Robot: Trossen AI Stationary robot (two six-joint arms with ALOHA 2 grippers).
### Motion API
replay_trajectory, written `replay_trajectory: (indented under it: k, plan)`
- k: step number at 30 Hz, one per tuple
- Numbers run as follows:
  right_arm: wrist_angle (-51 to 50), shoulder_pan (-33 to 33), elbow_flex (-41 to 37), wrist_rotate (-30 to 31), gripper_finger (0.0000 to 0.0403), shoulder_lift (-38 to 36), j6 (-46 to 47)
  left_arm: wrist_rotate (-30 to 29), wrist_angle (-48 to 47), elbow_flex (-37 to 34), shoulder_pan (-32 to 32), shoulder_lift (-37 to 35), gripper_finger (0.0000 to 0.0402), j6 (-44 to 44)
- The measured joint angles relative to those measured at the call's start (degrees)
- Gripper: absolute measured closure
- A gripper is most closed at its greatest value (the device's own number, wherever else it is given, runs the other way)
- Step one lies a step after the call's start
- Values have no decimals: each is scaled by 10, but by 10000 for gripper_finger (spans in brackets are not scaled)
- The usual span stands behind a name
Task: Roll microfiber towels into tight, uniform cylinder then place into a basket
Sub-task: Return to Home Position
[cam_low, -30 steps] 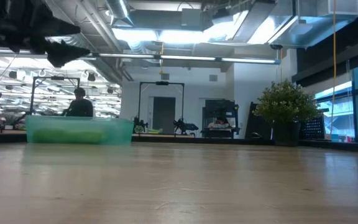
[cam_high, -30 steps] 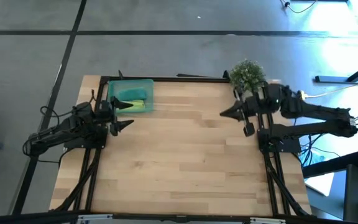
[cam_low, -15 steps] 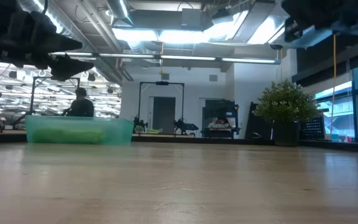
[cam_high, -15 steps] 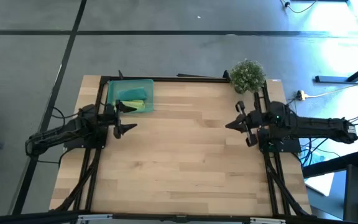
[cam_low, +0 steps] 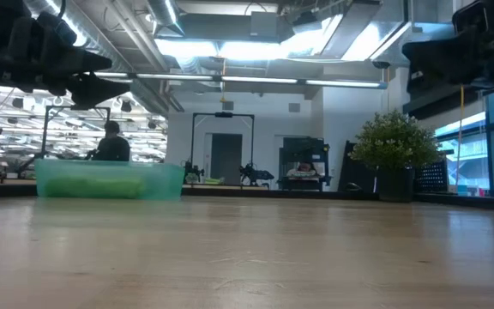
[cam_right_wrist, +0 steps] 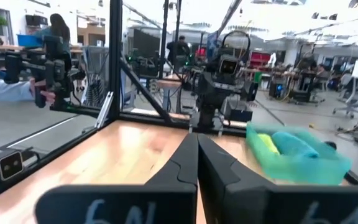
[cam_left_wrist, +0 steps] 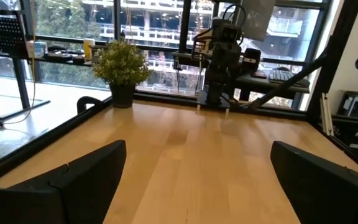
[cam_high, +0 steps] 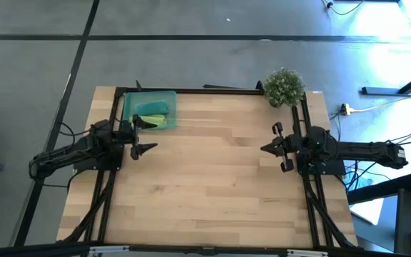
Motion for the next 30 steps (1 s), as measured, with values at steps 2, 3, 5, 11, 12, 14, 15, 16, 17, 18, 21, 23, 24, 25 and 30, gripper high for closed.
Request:
replay_trajectory:
  k: [2,3,5,11,12,14,15,16,17,18,21,23,24,25,30]
  plan:
    - [-3,0,0,0,400,-3,3,0,0,0,0,0,7,0]
    - [-2,0,0,0,400,-3,5,0,0,0,0,0,7,0]
    - [-3,0,0,1,400,-3,5,-4,-1,0,0,0,7,0]
    - [-4,0,0,1,387,-3,7,-21,-2,0,0,0,7,0]
    - [-4,0,0,1,384,-3,7,-21,-2,0,0,0,7,0]
    - [-4,0,0,1,379,-3,7,-21,-2,0,0,0,7,0]
    - [-4,0,0,1,378,-3,7,-21,-2,0,0,0,7,0]
    - [-4,0,0,1,377,-3,7,-21,-2,0,0,0,7,0]
    - [-4,0,0,1,376,-3,7,-22,-2,0,0,0,7,0]
    - [-4,0,0,1,376,-3,7,-22,-2,0,0,0,7,0]
    - [-4,0,0,0,376,-3,7,-22,-2,0,0,0,7,0]
    - [-4,0,0,0,376,-3,7,-22,-2,0,0,0,7,0]
    - [-5,0,0,0,376,-3,7,-22,-2,0,0,0,7,0]
    - [-5,0,0,0,376,-3,7,-22,-2,0,0,0,7,0]
    - [-5,0,0,0,375,-3,7,-22,-2,0,0,0,7,0]
